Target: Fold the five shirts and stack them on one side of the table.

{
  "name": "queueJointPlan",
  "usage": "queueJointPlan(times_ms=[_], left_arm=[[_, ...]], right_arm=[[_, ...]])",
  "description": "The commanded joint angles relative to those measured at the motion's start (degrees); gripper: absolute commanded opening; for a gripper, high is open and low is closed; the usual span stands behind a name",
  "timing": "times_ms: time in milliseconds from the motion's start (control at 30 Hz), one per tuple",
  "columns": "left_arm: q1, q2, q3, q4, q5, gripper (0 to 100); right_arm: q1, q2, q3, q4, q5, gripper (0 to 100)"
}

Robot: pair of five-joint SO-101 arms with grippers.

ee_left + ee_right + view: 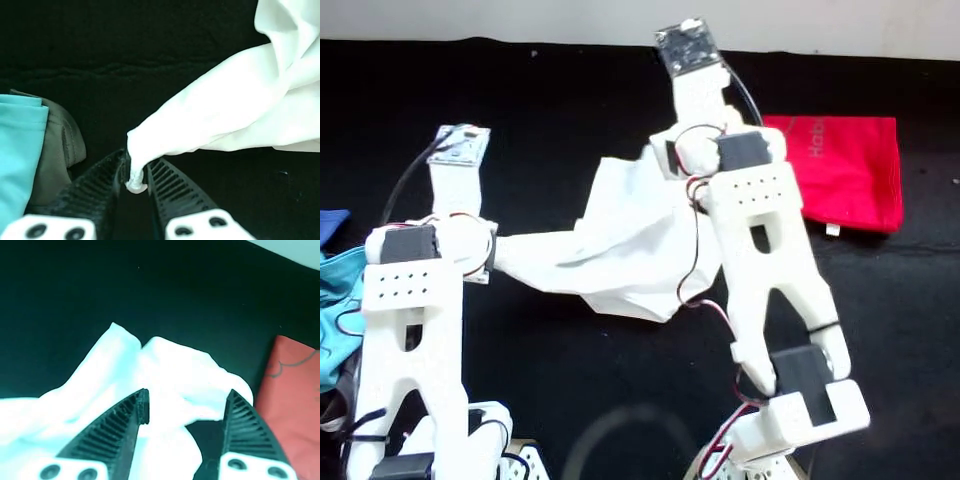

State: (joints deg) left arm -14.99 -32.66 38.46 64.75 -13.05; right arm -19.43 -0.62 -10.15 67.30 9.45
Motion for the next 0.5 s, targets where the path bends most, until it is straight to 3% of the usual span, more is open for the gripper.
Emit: queueJointPlan(times_ms=[0,100,267,467], left_arm=[[-2.15,-0.84,-0.31,-0.97,0.26,1],[-3.30,-0.84,-0.40,-0.97,0.26,1],[-3.47,-0.84,-1.45,-0.97,0.26,1],[-3.21,-0.75,-5.76,-0.97,0.35,1]], right_arm=[[0.75,-5.93,-3.65,5.76,-0.62,24.5],[0.48,-8.31,-3.38,9.80,-0.62,23.8],[-1.89,-8.92,-3.38,19.38,-0.44,14.1],[-8.40,-9.36,-0.13,26.42,-0.44,13.9]])
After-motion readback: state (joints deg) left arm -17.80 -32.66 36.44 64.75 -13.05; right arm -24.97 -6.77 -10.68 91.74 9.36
